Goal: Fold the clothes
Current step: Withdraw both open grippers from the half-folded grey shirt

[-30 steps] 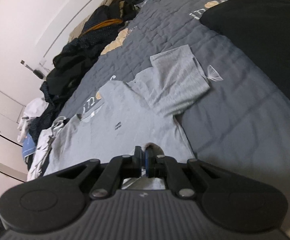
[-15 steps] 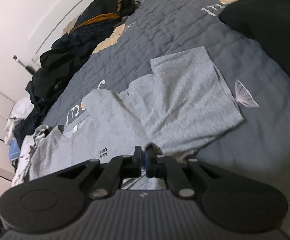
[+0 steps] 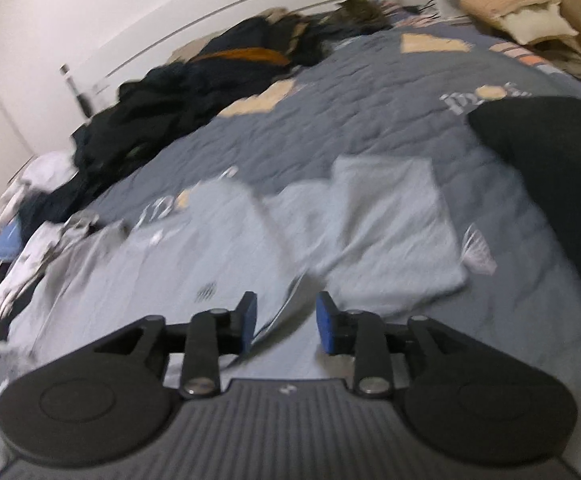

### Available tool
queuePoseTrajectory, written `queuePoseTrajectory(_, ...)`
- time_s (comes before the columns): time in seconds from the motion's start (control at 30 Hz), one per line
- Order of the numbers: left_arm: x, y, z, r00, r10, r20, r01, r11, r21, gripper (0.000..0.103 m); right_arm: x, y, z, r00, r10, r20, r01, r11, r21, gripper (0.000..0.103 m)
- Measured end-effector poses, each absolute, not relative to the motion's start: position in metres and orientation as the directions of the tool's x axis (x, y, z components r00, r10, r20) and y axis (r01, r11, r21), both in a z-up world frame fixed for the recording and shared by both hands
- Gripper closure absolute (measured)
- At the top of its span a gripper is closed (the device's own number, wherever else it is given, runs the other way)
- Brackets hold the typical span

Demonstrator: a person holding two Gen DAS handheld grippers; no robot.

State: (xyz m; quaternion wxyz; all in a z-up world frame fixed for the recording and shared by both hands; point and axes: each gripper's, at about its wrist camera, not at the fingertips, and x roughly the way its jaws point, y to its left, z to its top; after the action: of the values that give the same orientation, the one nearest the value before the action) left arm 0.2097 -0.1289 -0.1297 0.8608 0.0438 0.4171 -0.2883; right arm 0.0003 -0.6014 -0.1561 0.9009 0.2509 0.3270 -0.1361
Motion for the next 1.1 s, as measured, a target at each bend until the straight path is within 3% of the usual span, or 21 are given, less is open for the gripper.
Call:
queuePoseTrajectory(0.13, 0.179, -0.156, -0.146, 0.484, -0.432, -0.761, 0.597, 0.799, -0.075, 0.073, 0.000, -0.566, -0.166, 0.739, -0.032, -0.673, 0.360, 0.863, 0.354, 0.069)
queuePoseTrajectory(0.4, 0.149, -0.201, -0.174, 0.448, -0.500, -0.741, 0.593, 0.787, -0.173, 0.073, 0.022, -0.525, -0.179, 0.703, 0.029, -0.710, 0.265, 0.916, 0.300, 0.066)
queuePoseTrajectory(0.9, 0.154, -0.265, -0.198, 0.445, -0.494, -0.747, 0.632, 0.764, -0.129, 0.072, 0.058, -0.489, -0.200, 0.645, 0.089, -0.759, 0.141, 0.962, 0.233, 0.066)
queuePoseTrajectory(1.1, 0.169, -0.271, -0.203, 0.488, -0.477, -0.731, 0.586, 0.800, -0.131, 0.066, 0.065, -0.486, -0.208, 0.642, 0.075, -0.763, 0.136, 0.968, 0.210, 0.066)
